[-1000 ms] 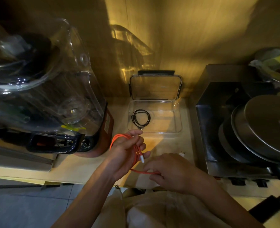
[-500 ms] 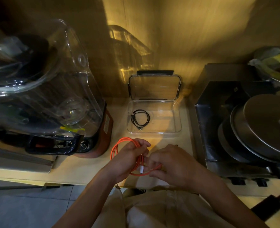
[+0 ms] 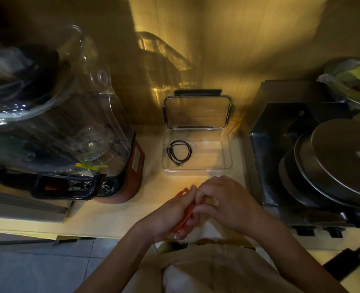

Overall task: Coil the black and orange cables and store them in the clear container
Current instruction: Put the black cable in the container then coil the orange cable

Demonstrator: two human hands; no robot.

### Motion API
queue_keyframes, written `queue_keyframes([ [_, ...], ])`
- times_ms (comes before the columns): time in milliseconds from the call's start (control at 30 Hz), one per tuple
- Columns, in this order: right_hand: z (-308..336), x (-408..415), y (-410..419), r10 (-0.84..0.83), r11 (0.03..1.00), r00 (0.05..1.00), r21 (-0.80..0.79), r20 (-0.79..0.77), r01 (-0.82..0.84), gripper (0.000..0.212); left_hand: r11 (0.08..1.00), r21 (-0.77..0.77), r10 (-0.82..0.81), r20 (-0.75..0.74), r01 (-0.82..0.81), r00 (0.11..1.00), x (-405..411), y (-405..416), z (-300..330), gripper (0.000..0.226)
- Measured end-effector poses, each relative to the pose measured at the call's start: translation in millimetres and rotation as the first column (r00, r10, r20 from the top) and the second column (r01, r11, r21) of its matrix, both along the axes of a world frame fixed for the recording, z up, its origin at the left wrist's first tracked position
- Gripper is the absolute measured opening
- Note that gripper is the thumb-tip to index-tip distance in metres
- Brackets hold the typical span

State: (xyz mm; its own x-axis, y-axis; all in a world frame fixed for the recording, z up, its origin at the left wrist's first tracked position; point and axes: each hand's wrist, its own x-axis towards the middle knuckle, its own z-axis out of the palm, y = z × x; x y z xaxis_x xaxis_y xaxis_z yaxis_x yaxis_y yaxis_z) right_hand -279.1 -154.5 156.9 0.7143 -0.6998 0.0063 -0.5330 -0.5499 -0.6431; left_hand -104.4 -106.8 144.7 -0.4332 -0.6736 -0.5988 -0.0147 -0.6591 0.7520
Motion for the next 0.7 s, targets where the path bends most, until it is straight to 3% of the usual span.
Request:
queue_keyframes([
  [167,-4,0,2,-0.086,0.991,0.990,0.114,0.111,0.073,0.009,0.998,0.058,0.013,-0.013,-0.013,1.000,1,0,-6,0.069],
  [367,-12,-1,0,-0.186,0.973,0.955,0.180,0.232,0.145,0.004,0.990,0.138,0.036,-0.170,-0.012,0.985,6,-1,-8,0.066],
  [500,-18,0,1,-0.247,0.932,0.909,0.339,0.336,0.129,0.008,0.970,0.242,0.080,-0.399,0.021,0.914,11,-2,-8,0.064],
  [700,-22,4,8,-0.386,0.755,0.815,0.655,0.433,0.009,0.020,0.934,0.350,0.174,-0.617,0.070,0.767,20,-3,-6,0.060],
])
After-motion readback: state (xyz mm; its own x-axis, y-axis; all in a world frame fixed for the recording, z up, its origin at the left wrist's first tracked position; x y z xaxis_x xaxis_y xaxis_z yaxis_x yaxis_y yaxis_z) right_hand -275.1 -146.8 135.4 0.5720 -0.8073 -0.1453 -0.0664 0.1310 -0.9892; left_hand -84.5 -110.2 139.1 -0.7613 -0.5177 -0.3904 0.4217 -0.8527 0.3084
